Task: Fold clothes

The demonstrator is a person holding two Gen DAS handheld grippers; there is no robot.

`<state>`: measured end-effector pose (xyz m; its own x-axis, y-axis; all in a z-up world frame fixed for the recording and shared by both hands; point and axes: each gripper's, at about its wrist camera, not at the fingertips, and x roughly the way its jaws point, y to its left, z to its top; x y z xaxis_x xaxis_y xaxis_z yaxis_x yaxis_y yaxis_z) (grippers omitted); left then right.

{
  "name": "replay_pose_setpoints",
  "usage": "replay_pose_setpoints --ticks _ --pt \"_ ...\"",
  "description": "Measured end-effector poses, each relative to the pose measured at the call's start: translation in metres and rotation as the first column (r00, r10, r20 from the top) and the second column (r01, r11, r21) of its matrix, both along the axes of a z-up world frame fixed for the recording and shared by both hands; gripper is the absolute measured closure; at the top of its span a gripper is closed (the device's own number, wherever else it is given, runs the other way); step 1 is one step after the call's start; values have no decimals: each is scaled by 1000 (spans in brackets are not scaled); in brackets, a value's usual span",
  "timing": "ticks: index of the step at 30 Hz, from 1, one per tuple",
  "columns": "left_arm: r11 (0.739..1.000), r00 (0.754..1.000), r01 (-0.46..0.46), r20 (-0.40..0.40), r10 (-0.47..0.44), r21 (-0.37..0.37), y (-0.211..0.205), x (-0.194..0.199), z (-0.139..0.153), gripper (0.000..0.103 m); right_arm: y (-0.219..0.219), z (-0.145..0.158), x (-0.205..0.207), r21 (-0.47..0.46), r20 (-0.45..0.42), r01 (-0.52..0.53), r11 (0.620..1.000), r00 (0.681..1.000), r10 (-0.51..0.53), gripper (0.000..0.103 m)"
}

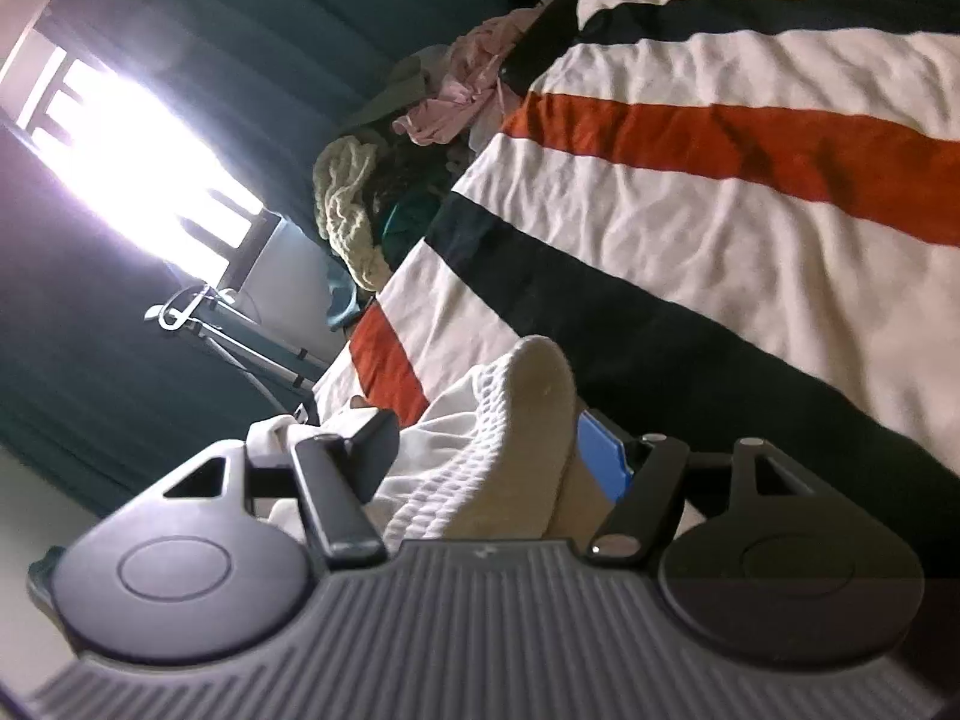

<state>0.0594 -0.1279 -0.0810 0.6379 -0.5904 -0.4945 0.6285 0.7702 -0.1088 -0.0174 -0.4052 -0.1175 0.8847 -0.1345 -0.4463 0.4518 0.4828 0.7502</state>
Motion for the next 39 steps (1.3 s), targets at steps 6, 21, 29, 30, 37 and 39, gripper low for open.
replay_pose_setpoints --ticks 6,21,29,30,37,39 --pt "992 992 -45 -110 58 122 -18 9 -71 9 9 -4 13 -19 -47 -27 999 999 26 34" --pt "963 994 -98 65 84 251 -52 -26 -96 32 14 -12 13 -15 -78 -14 1000 997 13 34" --pt "966 960 -255 129 248 45 -28 -27 -65 77 16 -13 14 -41 -82 -14 999 997 11 34" --pt "962 956 -271 121 267 21 -22 -23 -58 80 17 -12 14 -49 -82 -14 999 997 10 34" --pt "951 945 -304 114 308 -51 24 -9 -11 94 25 -9 18 -89 -91 -39 995 995 31 34" --pt "941 934 -329 121 336 -72 44 -4 10 95 30 -6 21 -112 -91 -57 992 995 47 34"
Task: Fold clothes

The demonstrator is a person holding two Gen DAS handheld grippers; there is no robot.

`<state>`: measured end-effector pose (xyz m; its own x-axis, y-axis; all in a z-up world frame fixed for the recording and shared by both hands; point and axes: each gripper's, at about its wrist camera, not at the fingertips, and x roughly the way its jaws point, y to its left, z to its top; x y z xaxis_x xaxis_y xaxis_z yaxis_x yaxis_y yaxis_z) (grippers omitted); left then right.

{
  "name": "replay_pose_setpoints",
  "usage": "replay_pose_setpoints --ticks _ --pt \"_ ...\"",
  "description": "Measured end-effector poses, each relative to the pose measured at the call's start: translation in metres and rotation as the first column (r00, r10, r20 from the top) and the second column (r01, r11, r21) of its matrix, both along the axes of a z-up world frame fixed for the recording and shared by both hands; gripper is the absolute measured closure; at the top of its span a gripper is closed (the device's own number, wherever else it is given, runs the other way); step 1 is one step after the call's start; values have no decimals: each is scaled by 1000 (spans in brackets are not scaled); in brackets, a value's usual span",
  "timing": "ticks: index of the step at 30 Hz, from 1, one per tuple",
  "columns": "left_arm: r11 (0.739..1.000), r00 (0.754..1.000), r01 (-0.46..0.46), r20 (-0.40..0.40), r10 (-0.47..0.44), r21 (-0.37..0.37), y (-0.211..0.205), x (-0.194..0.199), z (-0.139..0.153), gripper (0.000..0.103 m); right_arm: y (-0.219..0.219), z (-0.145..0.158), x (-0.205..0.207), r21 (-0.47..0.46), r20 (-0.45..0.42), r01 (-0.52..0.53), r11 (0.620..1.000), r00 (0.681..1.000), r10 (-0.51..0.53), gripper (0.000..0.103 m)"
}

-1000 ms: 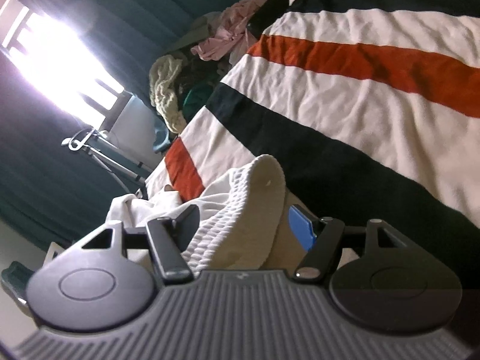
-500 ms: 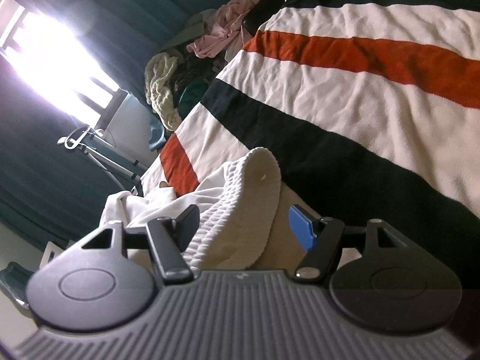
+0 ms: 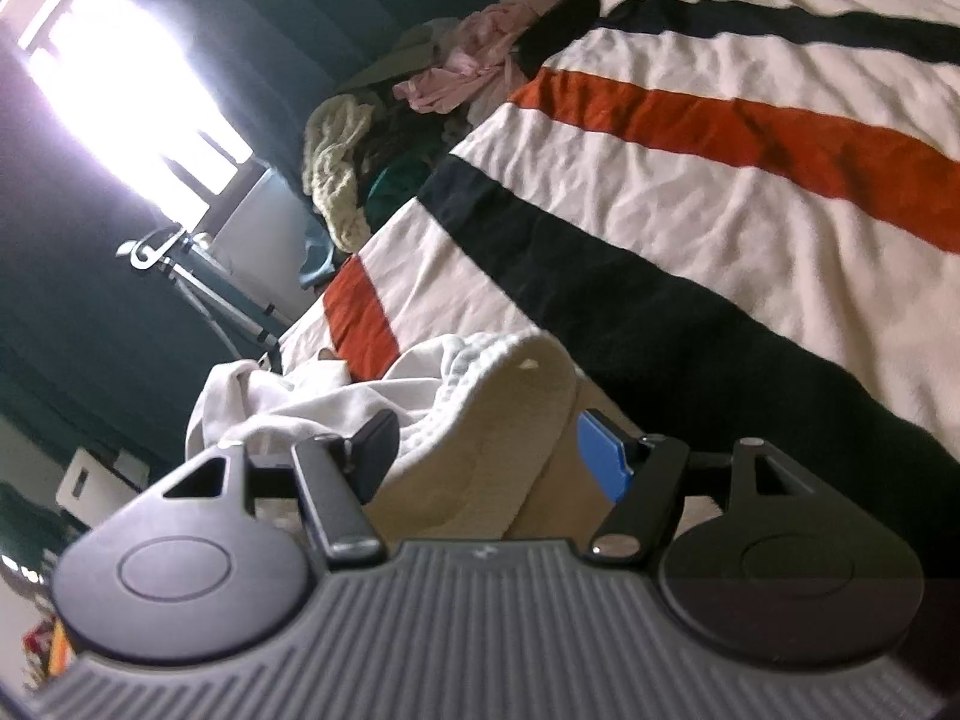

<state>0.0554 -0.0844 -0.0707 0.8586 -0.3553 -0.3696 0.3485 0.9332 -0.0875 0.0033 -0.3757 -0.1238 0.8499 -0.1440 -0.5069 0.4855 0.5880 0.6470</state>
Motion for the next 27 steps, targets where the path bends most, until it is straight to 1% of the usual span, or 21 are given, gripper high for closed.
replay_pose_setpoints --ticks 2,4,6,8,10,13,15,17,21,23,24,25,26,27 --pt "999 999 -32 22 33 -9 20 5 21 96 7 3 3 -26 8 -38 999 999 38 34" --pt "997 995 -73 71 73 -2 44 7 46 96 16 7 7 -50 27 -94 994 995 95 34" --pt "994 985 -110 133 107 17 69 9 72 97 27 11 10 -73 53 -156 985 986 160 34" --pt "988 971 -153 193 143 38 94 11 100 97 39 15 14 -105 75 -215 971 972 223 34" --pt "978 952 -200 244 183 50 117 13 121 97 52 18 18 -134 85 -264 955 957 277 34" --pt "956 922 -283 297 248 83 150 14 132 97 77 20 23 -153 91 -343 927 929 358 34" --pt "940 916 -334 258 308 65 171 18 120 97 99 18 27 -173 65 -409 896 903 425 34" --pt "919 904 -391 203 375 44 193 24 101 97 123 15 30 -203 23 -479 854 869 494 34" --pt "874 873 -486 57 485 5 232 39 55 97 174 9 30 -279 -72 -608 744 785 615 34" --pt "863 864 -503 -24 502 -37 252 46 46 97 197 5 30 -307 -116 -660 686 741 661 34" --pt "859 860 -511 -45 509 -43 258 49 44 97 208 4 30 -318 -135 -681 659 721 680 34" --pt "855 856 -516 -65 513 -56 265 53 43 97 218 3 30 -323 -146 -699 638 703 696 34" --pt "853 856 -516 -79 511 -77 270 55 41 97 225 3 29 -329 -145 -708 625 692 707 34" --pt "852 855 -517 -82 512 -78 272 57 40 97 233 3 28 -335 -142 -716 613 681 718 34"
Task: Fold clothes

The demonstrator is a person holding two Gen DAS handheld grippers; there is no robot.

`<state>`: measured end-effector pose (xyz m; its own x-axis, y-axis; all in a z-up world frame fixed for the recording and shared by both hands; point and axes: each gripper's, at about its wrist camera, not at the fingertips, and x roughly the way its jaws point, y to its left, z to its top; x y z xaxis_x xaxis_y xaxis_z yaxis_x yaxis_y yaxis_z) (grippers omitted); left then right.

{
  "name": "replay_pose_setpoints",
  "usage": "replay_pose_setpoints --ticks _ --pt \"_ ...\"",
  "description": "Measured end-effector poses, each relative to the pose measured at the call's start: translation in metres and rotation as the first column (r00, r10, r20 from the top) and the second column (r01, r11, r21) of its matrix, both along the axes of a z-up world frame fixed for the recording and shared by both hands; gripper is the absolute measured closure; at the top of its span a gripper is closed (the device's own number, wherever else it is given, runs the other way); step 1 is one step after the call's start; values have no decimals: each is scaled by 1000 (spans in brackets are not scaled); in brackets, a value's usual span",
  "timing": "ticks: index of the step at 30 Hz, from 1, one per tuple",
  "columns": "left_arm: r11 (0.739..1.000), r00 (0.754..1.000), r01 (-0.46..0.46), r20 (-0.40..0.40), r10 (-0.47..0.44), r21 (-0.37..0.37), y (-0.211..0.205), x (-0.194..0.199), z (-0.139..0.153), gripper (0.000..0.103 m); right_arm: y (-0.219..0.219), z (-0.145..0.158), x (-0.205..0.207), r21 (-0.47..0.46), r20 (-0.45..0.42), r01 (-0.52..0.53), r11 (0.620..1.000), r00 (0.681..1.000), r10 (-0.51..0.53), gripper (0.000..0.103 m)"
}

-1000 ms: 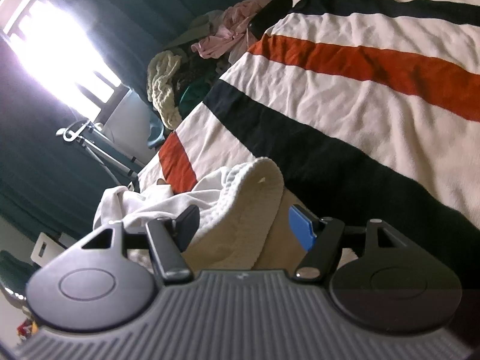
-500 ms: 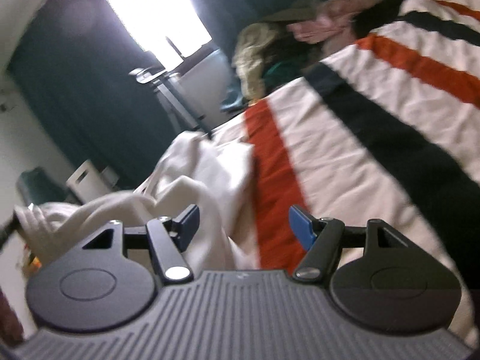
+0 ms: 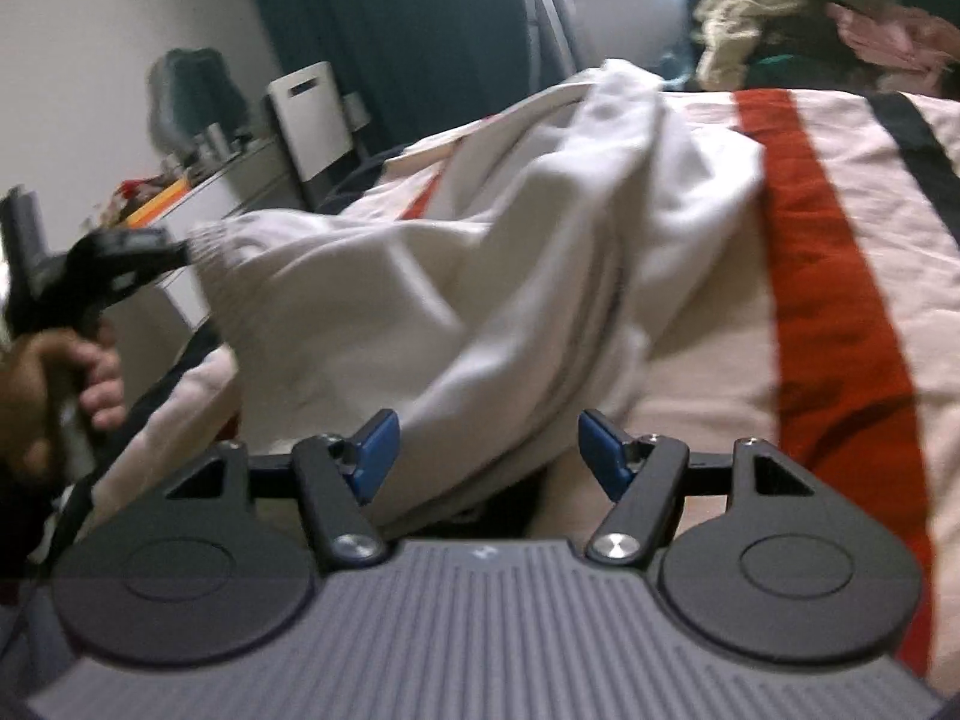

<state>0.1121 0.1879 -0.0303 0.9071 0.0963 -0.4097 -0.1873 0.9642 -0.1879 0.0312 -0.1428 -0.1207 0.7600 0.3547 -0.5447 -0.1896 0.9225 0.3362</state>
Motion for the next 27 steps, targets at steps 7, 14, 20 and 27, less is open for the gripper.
replay_pose_setpoints --ticks 7,14,20,27 --pt "997 1000 2 25 -4 83 -17 16 -12 97 63 -11 -11 -45 20 -51 998 998 52 33" --pt "997 1000 7 27 -10 79 -23 21 -14 97 106 -38 -2 -158 -4 -38 987 999 38 21" --pt "998 999 10 37 -13 64 -25 17 -11 97 130 -48 3 -262 27 -17 965 999 25 17" --pt "996 996 75 37 -77 43 -19 2 -8 96 100 -37 -4 -269 18 35 963 999 -31 20"
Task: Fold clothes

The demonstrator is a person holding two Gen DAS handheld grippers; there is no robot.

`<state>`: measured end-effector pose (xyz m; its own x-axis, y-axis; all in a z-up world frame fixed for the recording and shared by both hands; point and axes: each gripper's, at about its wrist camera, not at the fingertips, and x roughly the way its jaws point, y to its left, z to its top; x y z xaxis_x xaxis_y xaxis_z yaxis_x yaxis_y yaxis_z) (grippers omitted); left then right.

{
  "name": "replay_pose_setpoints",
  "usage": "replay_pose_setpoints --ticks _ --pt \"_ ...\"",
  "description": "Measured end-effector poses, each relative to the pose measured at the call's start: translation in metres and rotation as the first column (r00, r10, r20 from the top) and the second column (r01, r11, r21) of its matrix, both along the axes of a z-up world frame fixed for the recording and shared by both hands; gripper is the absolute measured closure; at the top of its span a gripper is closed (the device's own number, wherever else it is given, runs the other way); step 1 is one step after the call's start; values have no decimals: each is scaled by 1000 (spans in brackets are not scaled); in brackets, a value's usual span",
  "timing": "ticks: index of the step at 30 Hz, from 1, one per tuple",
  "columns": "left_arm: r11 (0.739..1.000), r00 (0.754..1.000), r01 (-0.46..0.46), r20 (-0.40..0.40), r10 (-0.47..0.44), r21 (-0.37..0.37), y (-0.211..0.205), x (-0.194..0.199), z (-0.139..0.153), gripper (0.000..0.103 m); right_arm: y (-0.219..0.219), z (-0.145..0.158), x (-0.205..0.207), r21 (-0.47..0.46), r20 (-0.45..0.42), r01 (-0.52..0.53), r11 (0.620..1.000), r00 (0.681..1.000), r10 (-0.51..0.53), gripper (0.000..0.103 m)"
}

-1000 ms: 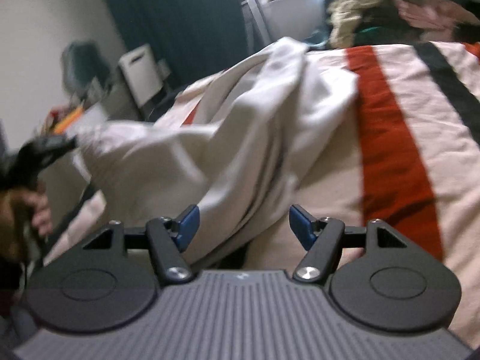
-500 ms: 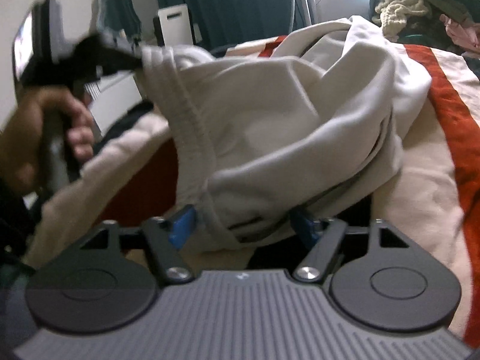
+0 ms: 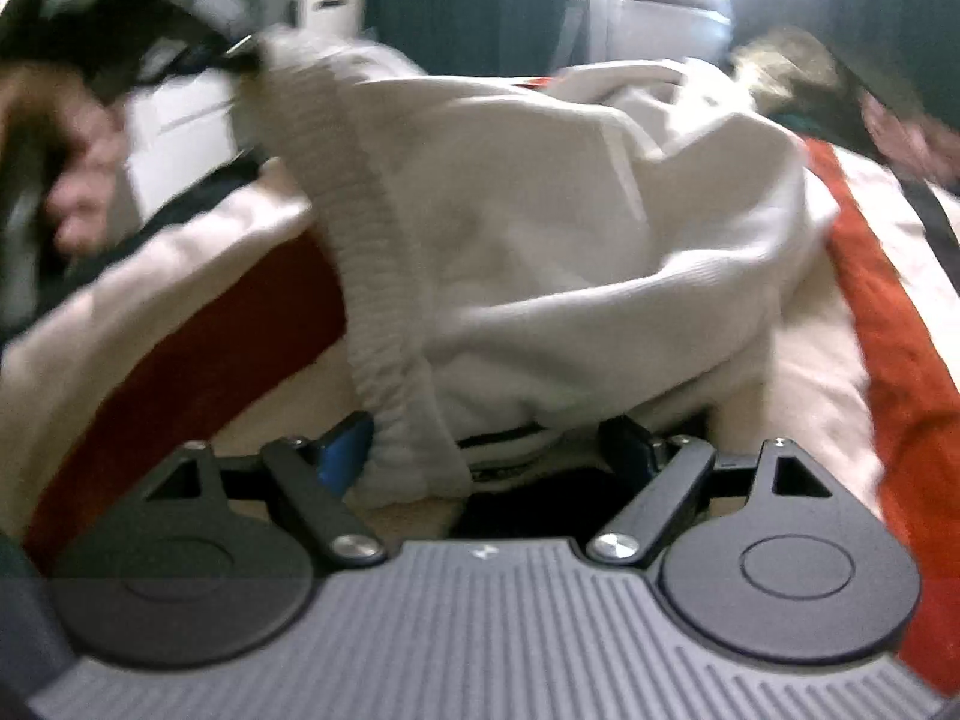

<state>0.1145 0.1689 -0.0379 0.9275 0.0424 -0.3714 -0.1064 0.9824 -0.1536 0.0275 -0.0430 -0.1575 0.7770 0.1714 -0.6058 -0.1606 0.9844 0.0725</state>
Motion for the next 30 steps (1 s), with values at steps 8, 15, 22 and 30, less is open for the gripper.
replay_pose_setpoints --ticks 8,15,22,30 --pt "979 970 201 -134 -202 -25 -7 -37 0 88 -101 38 -39 209 31 337 918 936 -351 20" --pt "942 932 196 -246 -265 -272 4 -70 -8 61 -159 42 -65 437 -76 377 816 920 -384 19" --pt "901 940 141 -230 -252 -410 21 -66 -13 17 -188 20 -58 630 -207 379 678 923 -324 17" --pt "907 881 -9 -433 -193 -422 10 7 -67 36 -177 -33 -22 650 -376 474 594 880 -291 18"
